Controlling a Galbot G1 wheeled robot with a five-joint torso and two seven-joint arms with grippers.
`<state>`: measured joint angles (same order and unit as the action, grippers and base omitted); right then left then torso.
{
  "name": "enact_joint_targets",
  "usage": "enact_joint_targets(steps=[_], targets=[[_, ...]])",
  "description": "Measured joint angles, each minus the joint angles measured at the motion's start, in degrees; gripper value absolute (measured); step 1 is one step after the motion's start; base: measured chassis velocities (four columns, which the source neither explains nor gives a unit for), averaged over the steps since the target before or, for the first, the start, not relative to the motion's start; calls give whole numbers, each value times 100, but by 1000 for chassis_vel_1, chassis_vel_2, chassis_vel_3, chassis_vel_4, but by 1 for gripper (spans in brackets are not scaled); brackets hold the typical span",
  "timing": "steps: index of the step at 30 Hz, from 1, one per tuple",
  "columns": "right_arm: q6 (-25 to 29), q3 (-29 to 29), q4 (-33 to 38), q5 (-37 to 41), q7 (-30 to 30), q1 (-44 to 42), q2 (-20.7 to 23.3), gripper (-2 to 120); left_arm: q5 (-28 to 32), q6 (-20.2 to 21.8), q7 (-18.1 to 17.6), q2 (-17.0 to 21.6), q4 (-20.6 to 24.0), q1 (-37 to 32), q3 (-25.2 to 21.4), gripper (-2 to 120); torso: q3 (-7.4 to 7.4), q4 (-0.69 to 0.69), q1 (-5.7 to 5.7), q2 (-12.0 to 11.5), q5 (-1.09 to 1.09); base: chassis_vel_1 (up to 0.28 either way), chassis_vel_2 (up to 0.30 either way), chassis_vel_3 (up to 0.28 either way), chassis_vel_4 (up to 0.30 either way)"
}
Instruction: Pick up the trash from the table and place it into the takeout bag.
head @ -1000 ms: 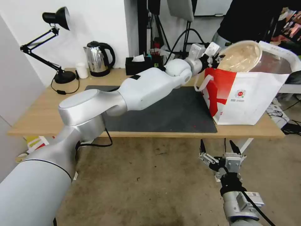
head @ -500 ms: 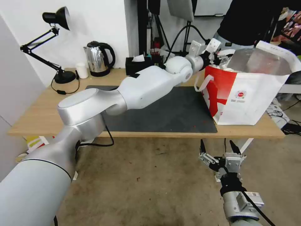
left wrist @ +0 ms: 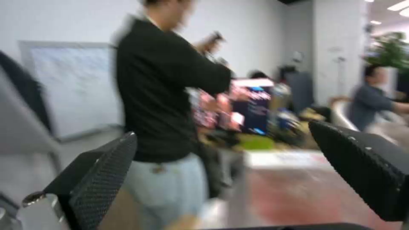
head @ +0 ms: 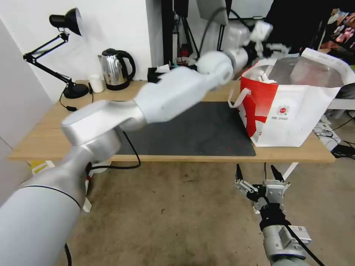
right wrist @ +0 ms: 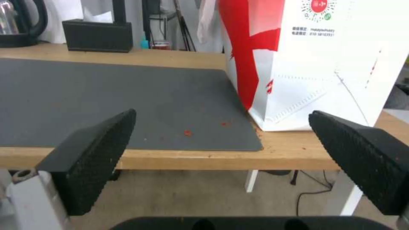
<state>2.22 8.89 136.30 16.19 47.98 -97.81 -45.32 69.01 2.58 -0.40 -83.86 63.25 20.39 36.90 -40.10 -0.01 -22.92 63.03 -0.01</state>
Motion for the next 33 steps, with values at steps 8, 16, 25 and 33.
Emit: enact_joint_targets(steps=[8,16,25,33], targets=[[0,0,0,0,0,0,0,100,-864,-420,-789,2060,1784,-391,-711,100,0,1,0,0,-4,0,0,0,0],[0,0,0,0,0,-1,1,100,-1786,-254,-933,4222,3600,-2150,-2289,100,0,10,0,0,-8,0,0,0,0],[0,0,0,0,0,0,0,100,-2090,-181,-1103,4924,5149,-4988,-4819,100,1,1,1,0,0,0,0,0,0],[0,0,0,0,0,-1,1,100,-2607,-52,-1160,4190,6212,-7499,-6685,100,0,1,1,-1,-2,0,0,0,0]])
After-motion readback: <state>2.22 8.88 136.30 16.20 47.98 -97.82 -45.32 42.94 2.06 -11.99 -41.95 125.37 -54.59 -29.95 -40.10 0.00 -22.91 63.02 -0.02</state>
